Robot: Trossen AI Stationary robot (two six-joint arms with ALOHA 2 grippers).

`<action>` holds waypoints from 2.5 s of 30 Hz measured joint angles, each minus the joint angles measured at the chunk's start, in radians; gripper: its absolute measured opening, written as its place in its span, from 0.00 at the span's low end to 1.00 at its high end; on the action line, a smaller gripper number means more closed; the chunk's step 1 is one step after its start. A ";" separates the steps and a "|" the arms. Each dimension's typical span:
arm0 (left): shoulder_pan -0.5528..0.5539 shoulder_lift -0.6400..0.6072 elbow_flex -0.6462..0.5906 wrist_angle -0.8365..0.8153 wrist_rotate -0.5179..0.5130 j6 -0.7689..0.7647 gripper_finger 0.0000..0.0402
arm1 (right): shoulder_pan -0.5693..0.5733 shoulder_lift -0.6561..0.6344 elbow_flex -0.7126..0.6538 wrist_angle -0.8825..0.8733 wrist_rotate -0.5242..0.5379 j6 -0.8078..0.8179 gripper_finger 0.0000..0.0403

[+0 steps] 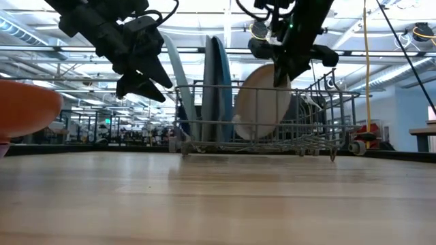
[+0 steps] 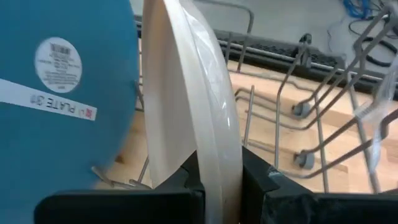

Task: Sort dishes
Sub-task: Put the white plate into the dish rack

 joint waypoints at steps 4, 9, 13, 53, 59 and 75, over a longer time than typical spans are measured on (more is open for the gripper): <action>0.000 0.000 0.000 0.000 0.000 0.001 0.57 | -0.009 0.017 0.018 -0.014 0.003 -0.031 0.09; 0.000 0.000 0.000 0.002 -0.017 0.002 0.57 | -0.009 0.016 0.059 -0.017 0.040 -0.079 0.09; 0.000 0.000 0.000 0.003 -0.029 0.001 0.57 | -0.009 0.017 0.094 -0.061 0.066 -0.080 0.09; 0.003 0.000 0.000 0.113 -0.066 0.035 0.57 | 0.070 0.397 0.533 -0.637 0.244 0.278 0.09; 0.003 0.000 0.000 0.113 -0.072 0.035 0.57 | 0.071 0.437 0.568 -0.650 0.230 0.265 0.09; 0.002 0.000 0.000 0.114 -0.080 0.035 0.57 | 0.054 0.450 0.571 -0.667 0.210 0.239 0.09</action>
